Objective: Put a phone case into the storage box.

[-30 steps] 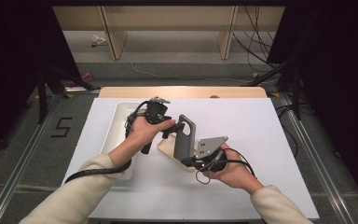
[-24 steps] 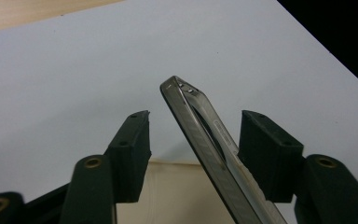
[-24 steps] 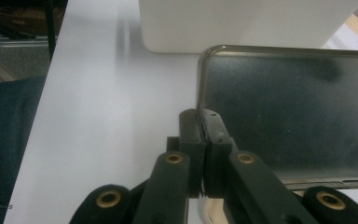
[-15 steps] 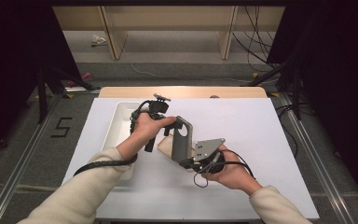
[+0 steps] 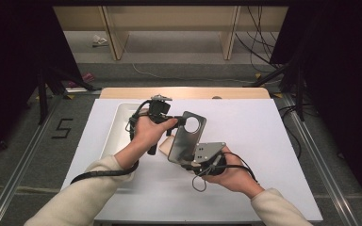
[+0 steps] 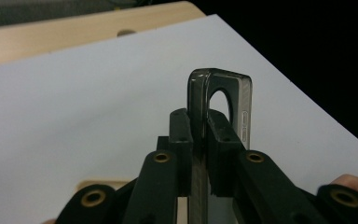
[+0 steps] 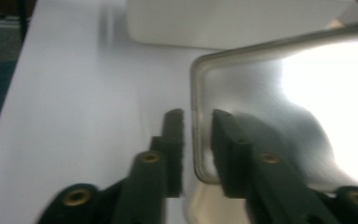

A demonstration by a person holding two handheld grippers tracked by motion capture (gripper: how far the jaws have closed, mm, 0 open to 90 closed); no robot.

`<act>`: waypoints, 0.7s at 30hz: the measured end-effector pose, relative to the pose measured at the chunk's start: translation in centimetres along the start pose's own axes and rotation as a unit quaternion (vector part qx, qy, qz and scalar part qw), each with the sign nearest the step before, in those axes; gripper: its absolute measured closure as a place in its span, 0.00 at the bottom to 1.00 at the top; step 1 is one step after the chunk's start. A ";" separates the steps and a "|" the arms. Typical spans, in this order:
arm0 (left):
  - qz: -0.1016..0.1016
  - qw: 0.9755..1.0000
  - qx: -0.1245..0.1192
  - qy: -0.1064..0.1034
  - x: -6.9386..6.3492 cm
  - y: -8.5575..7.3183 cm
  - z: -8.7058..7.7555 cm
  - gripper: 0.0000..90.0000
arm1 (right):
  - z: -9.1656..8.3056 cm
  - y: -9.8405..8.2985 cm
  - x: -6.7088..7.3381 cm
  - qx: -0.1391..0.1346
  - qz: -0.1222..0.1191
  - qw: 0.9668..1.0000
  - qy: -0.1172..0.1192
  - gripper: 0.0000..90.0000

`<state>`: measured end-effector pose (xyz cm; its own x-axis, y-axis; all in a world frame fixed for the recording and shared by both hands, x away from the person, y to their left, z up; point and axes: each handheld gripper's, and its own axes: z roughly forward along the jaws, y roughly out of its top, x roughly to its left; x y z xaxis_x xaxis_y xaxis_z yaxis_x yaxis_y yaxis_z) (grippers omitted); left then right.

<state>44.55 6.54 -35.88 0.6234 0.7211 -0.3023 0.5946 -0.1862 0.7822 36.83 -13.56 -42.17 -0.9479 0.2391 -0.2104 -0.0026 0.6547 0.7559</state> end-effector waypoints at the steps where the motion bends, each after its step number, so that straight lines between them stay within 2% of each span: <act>1: 0.010 1.000 -0.008 0.005 0.0 -0.1 -0.3 0.91 | 0.0 0.0 0.0 0.000 0.000 1.000 0.000 0.71; 2: 0.021 1.000 -0.019 0.010 0.1 -0.2 -0.7 0.91 | -0.4 -0.2 -0.3 -0.007 0.016 1.000 -0.024 0.61; 3: 0.029 0.999 -0.025 0.013 0.2 -0.4 -0.9 0.91 | -0.5 -0.3 -0.4 -0.007 0.024 0.999 -0.032 0.55; 4: 0.039 0.999 -0.032 0.020 0.3 -0.6 -1.3 0.91 | -0.5 -0.3 -0.4 -0.007 0.024 0.999 -0.032 0.55; 5: 0.042 0.998 -0.038 0.022 0.4 -0.9 -1.6 0.91 | -0.7 -0.4 -0.6 -0.007 0.038 0.998 -0.045 0.50; 8: 0.049 0.997 -0.057 0.016 0.8 -1.7 -2.5 0.91 | -1.1 -0.8 -1.0 -0.012 0.062 0.996 -0.061 0.41; 12: 0.052 0.995 -0.079 0.020 1.2 -2.6 -3.7 0.91 | -1.3 -1.2 -1.3 -0.016 0.090 0.993 -0.077 0.30; 21: 0.051 0.993 -0.105 0.017 1.9 -4.1 -5.2 0.91 | -1.8 -1.8 -1.6 -0.027 0.123 0.988 -0.089 0.23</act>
<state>40.63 12.12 -36.86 0.6551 0.7289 -0.1988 0.4070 -0.1188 0.9057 37.79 -16.38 -42.06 -0.8508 0.5119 -0.1189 0.1993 0.5236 0.8283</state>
